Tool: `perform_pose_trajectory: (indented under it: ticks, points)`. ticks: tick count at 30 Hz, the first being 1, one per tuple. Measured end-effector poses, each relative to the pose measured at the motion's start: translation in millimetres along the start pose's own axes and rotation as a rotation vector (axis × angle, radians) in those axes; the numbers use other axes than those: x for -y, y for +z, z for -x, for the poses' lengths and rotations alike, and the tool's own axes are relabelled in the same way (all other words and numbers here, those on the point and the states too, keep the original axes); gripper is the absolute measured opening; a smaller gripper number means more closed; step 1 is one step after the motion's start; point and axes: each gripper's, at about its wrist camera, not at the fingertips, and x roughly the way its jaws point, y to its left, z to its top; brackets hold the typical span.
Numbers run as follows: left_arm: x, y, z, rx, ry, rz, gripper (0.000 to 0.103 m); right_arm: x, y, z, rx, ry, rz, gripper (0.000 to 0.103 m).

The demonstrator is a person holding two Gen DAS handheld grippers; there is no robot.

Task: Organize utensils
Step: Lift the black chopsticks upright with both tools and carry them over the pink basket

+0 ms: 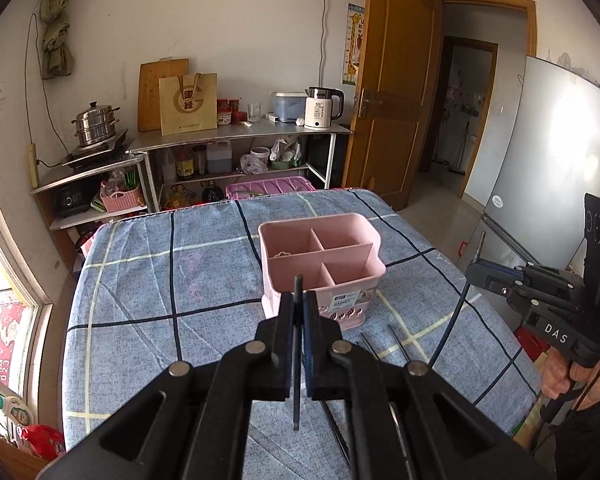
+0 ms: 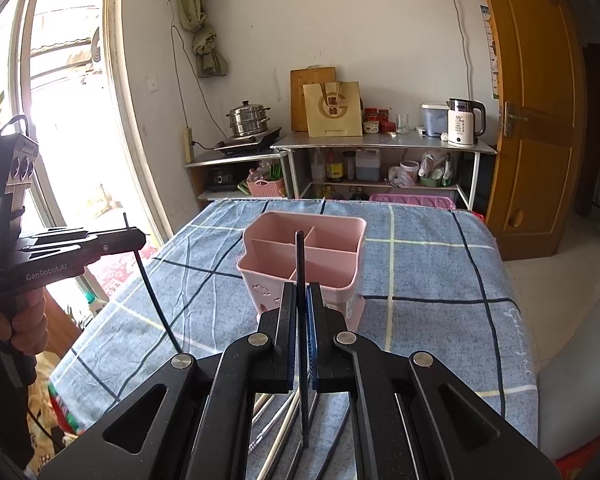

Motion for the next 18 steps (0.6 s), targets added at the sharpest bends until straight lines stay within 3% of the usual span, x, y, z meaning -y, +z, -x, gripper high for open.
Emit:
perform_pose_trajectory:
  ticks: [18]
  points:
    - [1,112,5,0.136,-0.015,0.041,0.004,-9,98,-1,0.171,0.050,0.016,0.005]
